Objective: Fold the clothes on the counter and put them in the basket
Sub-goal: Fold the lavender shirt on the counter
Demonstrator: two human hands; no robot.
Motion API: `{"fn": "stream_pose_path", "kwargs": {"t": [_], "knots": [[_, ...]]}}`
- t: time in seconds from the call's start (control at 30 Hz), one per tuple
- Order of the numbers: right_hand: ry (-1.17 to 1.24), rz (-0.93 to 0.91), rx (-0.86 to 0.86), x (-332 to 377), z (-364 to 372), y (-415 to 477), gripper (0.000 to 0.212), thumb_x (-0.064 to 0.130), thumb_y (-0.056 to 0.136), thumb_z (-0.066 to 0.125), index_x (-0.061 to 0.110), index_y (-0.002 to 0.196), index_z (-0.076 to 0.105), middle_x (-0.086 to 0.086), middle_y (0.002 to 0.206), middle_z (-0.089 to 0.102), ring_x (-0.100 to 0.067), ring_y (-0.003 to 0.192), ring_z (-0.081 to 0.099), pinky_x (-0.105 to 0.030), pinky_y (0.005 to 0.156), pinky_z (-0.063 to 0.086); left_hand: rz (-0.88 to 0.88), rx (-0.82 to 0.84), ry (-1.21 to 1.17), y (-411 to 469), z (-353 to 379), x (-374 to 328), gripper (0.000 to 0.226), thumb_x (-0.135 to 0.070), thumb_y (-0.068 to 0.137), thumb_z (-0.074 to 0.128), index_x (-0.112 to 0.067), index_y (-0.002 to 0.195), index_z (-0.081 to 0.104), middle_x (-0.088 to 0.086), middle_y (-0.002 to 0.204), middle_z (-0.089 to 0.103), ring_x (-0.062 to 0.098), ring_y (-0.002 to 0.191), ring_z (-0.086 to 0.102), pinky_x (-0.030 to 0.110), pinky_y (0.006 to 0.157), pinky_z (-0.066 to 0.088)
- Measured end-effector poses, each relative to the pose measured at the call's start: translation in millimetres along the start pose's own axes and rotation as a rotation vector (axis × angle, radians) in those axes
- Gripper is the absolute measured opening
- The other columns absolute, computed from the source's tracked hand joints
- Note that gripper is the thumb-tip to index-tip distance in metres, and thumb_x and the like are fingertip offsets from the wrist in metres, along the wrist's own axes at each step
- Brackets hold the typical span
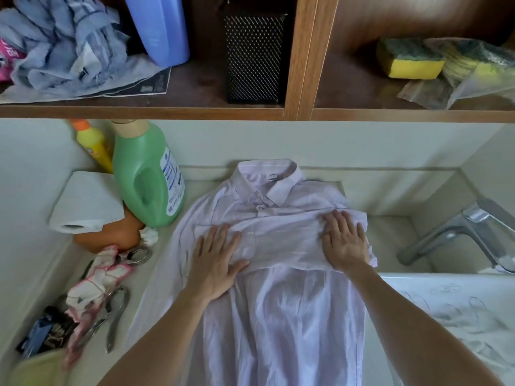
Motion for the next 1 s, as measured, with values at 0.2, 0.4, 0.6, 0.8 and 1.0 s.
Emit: {"fn": "stream_pose_path", "kwargs": {"t": [0.2, 0.4, 0.6, 0.8, 1.0], "knots": [[-0.018, -0.166, 0.037, 1.8, 4.7, 25.0, 0.072, 0.060, 0.091, 0.001, 0.035, 0.156, 0.019, 0.010, 0.165, 0.014, -0.014, 0.152, 0.005, -0.046, 0.123, 0.004, 0.135, -0.211, -0.139, 0.8, -19.1, 4.3, 0.057, -0.054, 0.099, 0.035, -0.026, 0.149, 0.044, 0.001, 0.159, 0.034, 0.024, 0.148, 0.029, 0.046, 0.118, 0.025], [-0.075, -0.230, 0.062, 3.2, 9.8, 39.9, 0.077, 0.069, 0.090, -0.001, 0.035, 0.157, 0.016, 0.012, 0.165, 0.009, -0.011, 0.153, 0.001, -0.045, 0.124, 0.000, 0.220, -0.296, -0.224, 7.3, -27.6, 15.0, 0.052, -0.043, 0.098, 0.045, -0.013, 0.140, 0.052, 0.007, 0.154, 0.041, 0.025, 0.143, 0.038, 0.050, 0.113, 0.034], [-0.134, -0.290, 0.069, 11.2, 8.0, 49.8, 0.074, 0.067, 0.093, 0.000, 0.034, 0.158, 0.011, 0.009, 0.166, 0.005, -0.014, 0.153, -0.001, -0.041, 0.124, -0.001, 0.190, -0.209, 0.038, 13.2, -22.7, 14.8, 0.054, -0.049, 0.103, 0.034, -0.013, 0.138, 0.053, 0.009, 0.154, 0.042, 0.028, 0.140, 0.042, 0.049, 0.112, 0.035], [-0.193, -0.160, 0.130, 32.9, 8.1, 47.4, 0.060, 0.048, 0.102, 0.020, 0.024, 0.157, 0.016, -0.008, 0.166, 0.008, -0.034, 0.151, 0.006, -0.060, 0.119, 0.002, -0.207, -0.247, -0.174, -57.6, -35.1, -21.9, 0.053, -0.042, 0.102, 0.035, -0.015, 0.146, 0.040, 0.013, 0.156, 0.035, 0.030, 0.143, 0.035, 0.049, 0.118, 0.028], [0.156, -0.298, -0.042, 84.4, -18.4, -111.9, 0.063, 0.048, 0.095, 0.029, 0.014, 0.145, 0.046, -0.014, 0.156, 0.036, -0.033, 0.145, 0.033, -0.058, 0.115, 0.026, -0.275, -0.219, -0.288, -147.9, -25.5, -60.1, 0.063, -0.052, 0.100, 0.021, -0.018, 0.151, 0.034, 0.008, 0.161, 0.027, 0.026, 0.145, 0.031, 0.046, 0.119, 0.026]]}}
Point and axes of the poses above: each hand's wrist, its own y-axis towards the middle knuckle, its own z-axis out of the palm, x = y × z, the point moved 10 cm from there along y, towards the middle knuckle
